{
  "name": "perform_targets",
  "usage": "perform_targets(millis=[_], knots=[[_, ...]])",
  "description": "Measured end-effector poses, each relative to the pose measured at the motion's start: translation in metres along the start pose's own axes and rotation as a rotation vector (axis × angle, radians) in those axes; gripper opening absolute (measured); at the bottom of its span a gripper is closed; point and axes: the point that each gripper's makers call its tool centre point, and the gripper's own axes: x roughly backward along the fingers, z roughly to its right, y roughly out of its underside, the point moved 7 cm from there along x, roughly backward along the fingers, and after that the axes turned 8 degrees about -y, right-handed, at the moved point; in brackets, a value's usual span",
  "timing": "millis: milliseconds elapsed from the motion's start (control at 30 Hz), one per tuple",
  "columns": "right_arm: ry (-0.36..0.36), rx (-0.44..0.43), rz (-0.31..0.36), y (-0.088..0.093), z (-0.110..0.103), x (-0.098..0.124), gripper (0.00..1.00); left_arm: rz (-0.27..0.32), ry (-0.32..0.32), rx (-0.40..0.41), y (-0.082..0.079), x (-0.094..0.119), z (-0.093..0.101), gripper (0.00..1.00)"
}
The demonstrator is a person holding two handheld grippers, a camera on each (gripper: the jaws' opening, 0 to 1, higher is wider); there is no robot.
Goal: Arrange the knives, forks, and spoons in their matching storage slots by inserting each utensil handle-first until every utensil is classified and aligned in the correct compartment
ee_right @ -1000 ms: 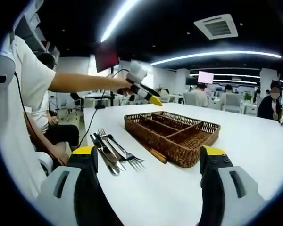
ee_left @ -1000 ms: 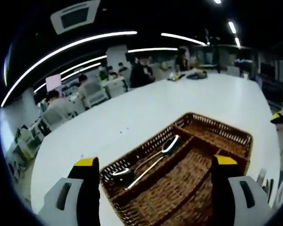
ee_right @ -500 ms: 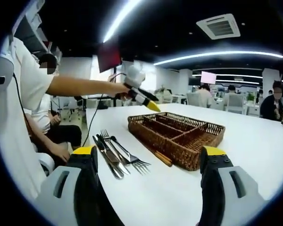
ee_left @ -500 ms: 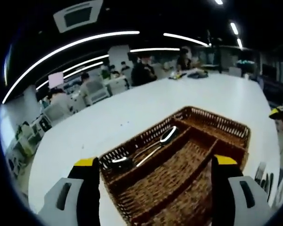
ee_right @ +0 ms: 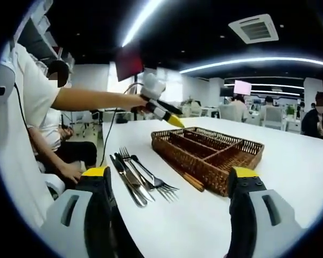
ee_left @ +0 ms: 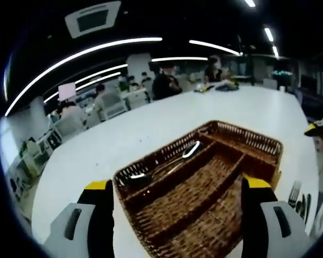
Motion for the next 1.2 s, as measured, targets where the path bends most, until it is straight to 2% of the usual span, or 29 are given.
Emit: perform_targets(millis=[233, 567, 867, 1200], knots=[[-0.014, 0.008, -0.018, 0.002, -0.004, -0.004, 0.92, 0.001, 0.007, -0.003, 0.007, 0.007, 0.007, 1.0], [-0.03, 0.009, -0.02, 0.002, -0.008, -0.011, 0.92, 0.023, -0.006, 0.015, 0.009, 0.021, 0.008, 1.0], [-0.041, 0.017, -0.024, 0.001, -0.01, -0.013, 0.92, 0.037, -0.001, 0.004, 0.014, 0.031, 0.017, 1.0], [-0.055, 0.017, -0.026, 0.001, -0.011, -0.017, 0.91, 0.042, -0.011, 0.028, 0.021, 0.039, 0.016, 1.0]])
